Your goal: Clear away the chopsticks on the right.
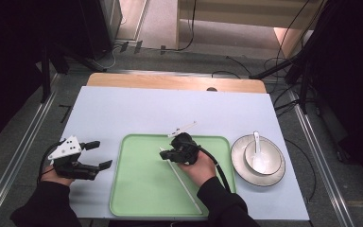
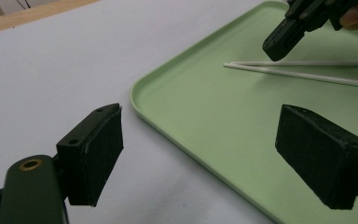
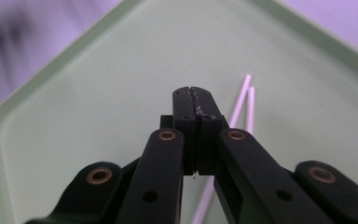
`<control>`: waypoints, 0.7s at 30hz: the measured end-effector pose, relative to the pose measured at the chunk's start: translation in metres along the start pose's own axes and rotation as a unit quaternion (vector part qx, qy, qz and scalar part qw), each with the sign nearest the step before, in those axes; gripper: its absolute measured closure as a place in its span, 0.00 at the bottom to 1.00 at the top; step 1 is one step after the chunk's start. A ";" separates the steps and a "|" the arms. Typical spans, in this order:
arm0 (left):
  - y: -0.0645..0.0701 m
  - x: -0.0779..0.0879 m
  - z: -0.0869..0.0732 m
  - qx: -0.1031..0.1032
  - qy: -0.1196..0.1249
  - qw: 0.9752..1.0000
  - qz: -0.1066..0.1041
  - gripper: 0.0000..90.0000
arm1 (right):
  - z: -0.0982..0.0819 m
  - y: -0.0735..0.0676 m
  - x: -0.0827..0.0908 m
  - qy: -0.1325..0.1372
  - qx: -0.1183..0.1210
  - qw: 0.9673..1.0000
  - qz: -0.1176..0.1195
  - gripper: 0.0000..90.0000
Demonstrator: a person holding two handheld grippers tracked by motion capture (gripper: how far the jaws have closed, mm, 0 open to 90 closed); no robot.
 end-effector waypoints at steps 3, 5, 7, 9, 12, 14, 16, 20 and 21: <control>0.000 0.000 0.000 0.000 0.000 1.000 0.000 0.17 | 0.004 -0.004 -0.009 -0.008 -0.007 1.000 0.007 1.00; 0.000 0.001 0.000 -0.002 0.000 1.000 0.001 0.17 | 0.003 -0.005 -0.017 -0.019 -0.005 1.000 0.004 1.00; 0.000 0.001 0.000 -0.003 0.001 1.000 0.001 0.17 | 0.002 -0.005 -0.023 -0.026 -0.003 1.000 0.002 1.00; 0.000 0.002 0.001 -0.003 0.003 1.000 0.001 0.17 | 0.001 -0.005 -0.026 -0.031 -0.007 0.999 0.001 1.00; 0.000 0.002 0.001 -0.003 0.002 1.000 0.001 0.17 | 0.001 -0.004 -0.030 -0.035 -0.008 0.999 -0.005 1.00; 0.000 0.001 0.001 -0.004 0.001 1.000 0.001 0.17 | 0.000 -0.002 -0.031 -0.039 -0.008 0.999 -0.008 1.00; 0.000 0.001 0.000 -0.003 -0.002 1.000 0.000 0.17 | 0.000 0.000 -0.031 -0.033 -0.017 0.999 -0.007 1.00; 0.001 0.001 0.000 -0.003 -0.002 1.000 0.000 0.17 | -0.001 0.005 -0.028 -0.031 -0.027 0.999 -0.018 1.00; 0.001 0.001 0.000 -0.003 -0.001 1.000 0.000 0.17 | -0.002 0.009 -0.026 -0.031 -0.031 0.999 -0.020 1.00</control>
Point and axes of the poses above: each handheld gripper's, and its own axes: x roughly backward along the jaws, z roughly out of its top, y roughly to its right, the point moved 10 cm from there along -x, roughly forward along the jaws, and after that the axes turned 5 degrees about -y, right-handed, at the moved point
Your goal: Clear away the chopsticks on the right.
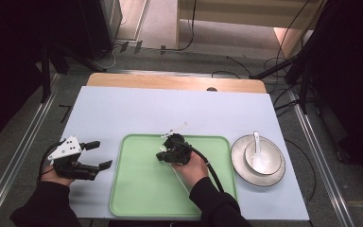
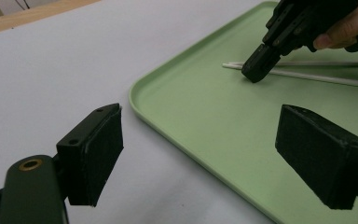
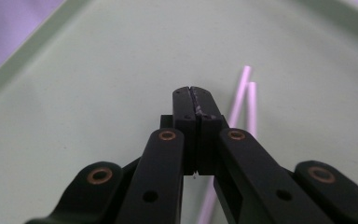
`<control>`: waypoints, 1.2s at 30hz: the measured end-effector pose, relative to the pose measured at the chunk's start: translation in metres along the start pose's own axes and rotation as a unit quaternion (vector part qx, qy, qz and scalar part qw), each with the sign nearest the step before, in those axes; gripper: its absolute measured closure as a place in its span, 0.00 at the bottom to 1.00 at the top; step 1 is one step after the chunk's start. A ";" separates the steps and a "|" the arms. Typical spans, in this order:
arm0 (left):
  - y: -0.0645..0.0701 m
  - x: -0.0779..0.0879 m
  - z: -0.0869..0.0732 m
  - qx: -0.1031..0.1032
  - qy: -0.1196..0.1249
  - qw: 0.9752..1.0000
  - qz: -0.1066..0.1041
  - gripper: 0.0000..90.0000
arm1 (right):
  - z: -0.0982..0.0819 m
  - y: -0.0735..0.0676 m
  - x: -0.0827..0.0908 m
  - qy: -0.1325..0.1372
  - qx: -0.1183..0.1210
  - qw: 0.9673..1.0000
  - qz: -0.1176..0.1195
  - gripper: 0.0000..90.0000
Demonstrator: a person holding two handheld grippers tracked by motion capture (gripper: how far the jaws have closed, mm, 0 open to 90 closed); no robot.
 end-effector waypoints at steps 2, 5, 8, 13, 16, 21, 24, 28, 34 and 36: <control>0.000 0.000 0.000 0.000 0.000 1.000 0.000 0.17 | -0.001 0.005 0.002 0.003 -0.007 1.000 -0.002 1.00; 0.000 -0.001 -0.001 0.002 -0.002 1.000 -0.001 0.17 | -0.002 0.012 0.006 0.006 -0.014 1.000 -0.006 1.00; 0.001 -0.001 0.000 0.001 -0.001 1.000 -0.002 0.17 | -0.004 0.021 0.010 0.005 -0.021 1.000 -0.017 1.00; 0.000 -0.001 -0.001 0.001 -0.002 1.000 0.001 0.17 | -0.009 0.033 0.017 0.009 -0.033 0.999 -0.023 1.00; 0.001 -0.001 0.000 0.000 -0.001 1.000 0.000 0.17 | -0.011 0.039 0.021 0.009 -0.038 0.999 -0.032 1.00; 0.001 -0.001 0.000 -0.001 -0.002 1.000 -0.002 0.17 | -0.016 0.051 0.028 0.017 -0.057 0.998 -0.037 1.00; 0.001 -0.001 0.000 -0.001 -0.001 1.000 -0.002 0.17 | -0.020 0.059 0.033 0.022 -0.069 0.996 -0.042 1.00; 0.001 -0.001 0.000 -0.002 -0.002 1.000 -0.002 0.17 | -0.025 0.067 0.039 0.027 -0.078 0.995 -0.047 1.00; 0.001 -0.001 0.000 -0.002 -0.003 1.000 -0.002 0.17 | -0.035 0.080 0.048 0.033 -0.094 0.993 -0.058 1.00; 0.001 -0.001 0.000 -0.002 -0.003 1.000 -0.001 0.17 | -0.039 0.083 0.051 0.031 -0.097 0.993 -0.062 1.00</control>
Point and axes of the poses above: each handheld gripper's, and its own axes: x roughly backward along the jaws, z roughly out of its top, y roughly to its right, the point moved 10 cm from there along -x, roughly forward along the jaws, and after that the axes turned 5 degrees about -y, right-handed, at the moved point
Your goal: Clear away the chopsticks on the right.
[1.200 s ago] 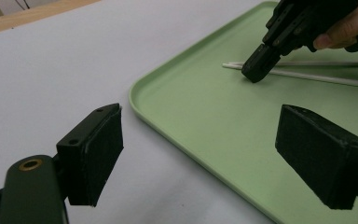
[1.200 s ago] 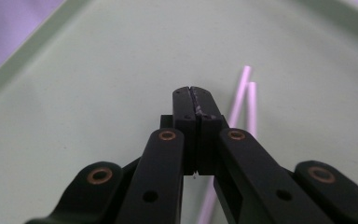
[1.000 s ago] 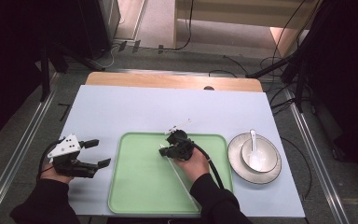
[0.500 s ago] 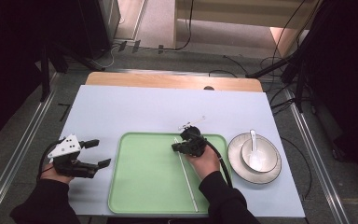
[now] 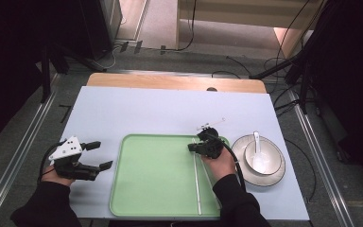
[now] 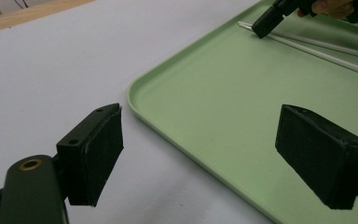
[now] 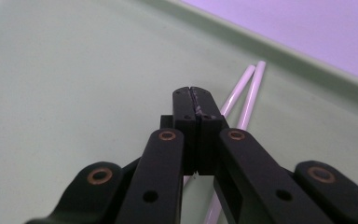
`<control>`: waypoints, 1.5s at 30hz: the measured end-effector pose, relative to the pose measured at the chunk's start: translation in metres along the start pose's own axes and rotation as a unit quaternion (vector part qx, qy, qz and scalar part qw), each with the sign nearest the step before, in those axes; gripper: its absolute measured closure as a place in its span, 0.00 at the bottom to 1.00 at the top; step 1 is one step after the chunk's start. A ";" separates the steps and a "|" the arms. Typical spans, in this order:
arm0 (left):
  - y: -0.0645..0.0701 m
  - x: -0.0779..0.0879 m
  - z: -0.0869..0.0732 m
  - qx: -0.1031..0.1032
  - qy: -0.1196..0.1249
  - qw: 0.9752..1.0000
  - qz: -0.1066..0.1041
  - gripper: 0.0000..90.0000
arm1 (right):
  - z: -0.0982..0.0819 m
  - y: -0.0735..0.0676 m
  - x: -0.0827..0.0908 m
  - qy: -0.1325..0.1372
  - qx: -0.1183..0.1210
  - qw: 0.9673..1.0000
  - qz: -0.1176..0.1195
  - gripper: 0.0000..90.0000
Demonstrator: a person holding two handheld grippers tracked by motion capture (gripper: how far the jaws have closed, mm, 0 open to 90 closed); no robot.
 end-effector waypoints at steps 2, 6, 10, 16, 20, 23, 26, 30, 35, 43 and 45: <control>0.000 0.000 0.001 0.002 0.002 1.000 0.000 0.17 | -0.003 0.002 0.002 0.001 -0.006 1.000 -0.003 1.00; 0.001 -0.001 0.001 -0.002 -0.001 1.000 -0.001 0.17 | -0.010 0.006 0.008 -0.002 -0.004 1.000 -0.016 1.00; 0.001 -0.002 0.002 -0.001 0.001 1.000 -0.001 0.17 | -0.019 0.009 0.013 0.002 -0.015 1.000 -0.024 1.00; 0.001 -0.003 0.002 -0.002 -0.001 1.000 -0.001 0.17 | -0.029 0.011 0.018 0.009 -0.027 0.999 -0.024 1.00; 0.001 -0.004 0.003 -0.003 -0.001 1.000 -0.001 0.17 | -0.033 0.014 0.022 0.008 -0.032 0.999 -0.031 1.00; 0.001 -0.004 0.003 -0.003 -0.002 1.000 -0.002 0.17 | -0.036 0.018 0.025 0.008 -0.039 0.999 -0.037 1.00; 0.002 -0.004 0.003 -0.003 -0.002 1.000 -0.002 0.17 | -0.039 0.020 0.027 0.009 -0.042 0.998 -0.040 1.00; 0.002 -0.004 0.003 -0.003 -0.001 1.000 -0.002 0.17 | -0.041 0.019 0.028 0.009 -0.049 0.998 -0.035 1.00; 0.002 -0.004 0.003 -0.003 0.000 1.000 -0.002 0.17 | -0.043 0.008 0.034 0.021 -0.045 0.999 -0.020 1.00; 0.002 -0.003 0.004 -0.004 0.001 1.000 -0.003 0.17 | -0.058 -0.010 0.035 0.008 -0.026 1.000 -0.010 1.00; 0.002 -0.004 0.004 -0.004 0.001 1.000 -0.003 0.17 | -0.062 -0.011 0.034 0.004 -0.022 1.000 -0.011 1.00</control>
Point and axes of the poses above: each handheld gripper's, and its own axes: x roughly backward along the jaws, z roughly out of its top, y roughly to its right, the point moved 10 cm from there along -x, roughly forward along the jaws, and after that the axes turned 5 degrees about -y, right-handed, at the moved point
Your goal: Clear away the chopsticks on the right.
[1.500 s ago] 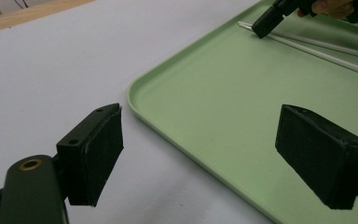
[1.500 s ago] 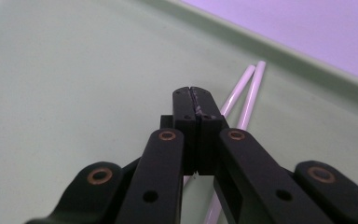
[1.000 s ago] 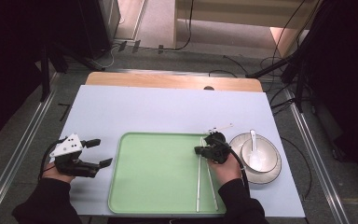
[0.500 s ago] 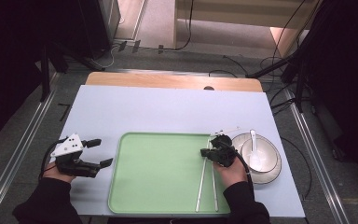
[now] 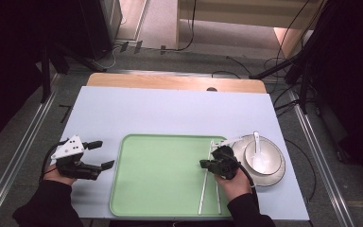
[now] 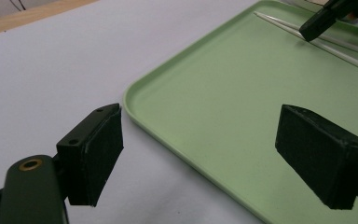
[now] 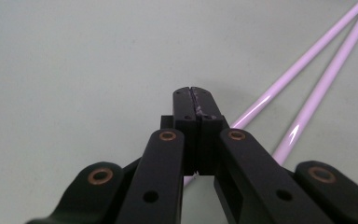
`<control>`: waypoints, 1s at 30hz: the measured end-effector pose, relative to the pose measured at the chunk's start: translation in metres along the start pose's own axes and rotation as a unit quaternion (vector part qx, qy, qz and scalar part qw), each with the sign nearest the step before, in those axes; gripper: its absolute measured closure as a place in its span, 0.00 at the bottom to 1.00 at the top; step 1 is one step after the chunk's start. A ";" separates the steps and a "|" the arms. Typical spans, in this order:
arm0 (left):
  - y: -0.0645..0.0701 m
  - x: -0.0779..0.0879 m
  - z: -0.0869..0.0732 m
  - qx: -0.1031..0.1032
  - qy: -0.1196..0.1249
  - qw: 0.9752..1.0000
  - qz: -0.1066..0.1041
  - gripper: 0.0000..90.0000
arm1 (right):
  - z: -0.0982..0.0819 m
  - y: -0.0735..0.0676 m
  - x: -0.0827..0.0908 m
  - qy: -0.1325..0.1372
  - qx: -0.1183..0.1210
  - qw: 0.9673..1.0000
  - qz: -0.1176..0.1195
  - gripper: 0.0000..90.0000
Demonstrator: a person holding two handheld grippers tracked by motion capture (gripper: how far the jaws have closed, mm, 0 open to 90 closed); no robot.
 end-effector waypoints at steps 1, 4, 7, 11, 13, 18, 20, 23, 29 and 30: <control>0.000 0.000 0.000 0.000 0.001 1.000 0.000 0.17 | -0.003 0.000 -0.001 -0.004 0.003 1.000 -0.003 1.00; 0.000 0.000 0.000 0.000 0.001 1.000 -0.001 0.17 | -0.008 0.002 -0.002 -0.009 -0.001 1.000 -0.003 1.00; 0.000 0.000 0.000 0.000 0.001 1.000 -0.001 0.17 | -0.010 0.005 0.000 -0.009 0.001 1.000 -0.007 1.00; 0.000 0.000 0.000 -0.001 0.000 1.000 -0.001 0.17 | -0.015 0.015 0.005 -0.009 -0.008 1.000 -0.014 1.00; 0.000 0.000 0.000 -0.001 0.001 1.000 -0.001 0.17 | -0.018 0.020 0.009 -0.013 -0.013 1.000 -0.019 1.00; 0.000 0.000 0.000 -0.002 -0.003 1.000 -0.001 0.17 | -0.023 0.029 0.014 -0.015 -0.019 0.999 -0.023 1.00; 0.001 -0.001 0.001 -0.003 -0.002 1.000 -0.001 0.17 | -0.023 0.031 0.016 -0.015 -0.019 0.999 -0.024 1.00; 0.001 -0.001 0.001 -0.002 -0.002 1.000 -0.002 0.17 | -0.026 0.034 0.018 -0.017 -0.023 0.999 -0.026 1.00; 0.001 -0.001 0.001 -0.002 0.000 1.000 -0.001 0.17 | -0.027 0.039 0.021 -0.016 -0.026 0.999 -0.027 1.00; 0.001 -0.001 0.001 -0.001 0.001 1.000 -0.002 0.17 | -0.027 0.039 0.021 -0.016 -0.026 0.999 -0.027 1.00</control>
Point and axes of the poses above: each handheld gripper's, and its own axes: x roughly backward along the jaws, z roughly out of its top, y roughly to its right, the point moved 10 cm from there along -x, roughly forward along the jaws, and after that the axes turned 5 degrees about -y, right-handed, at the moved point
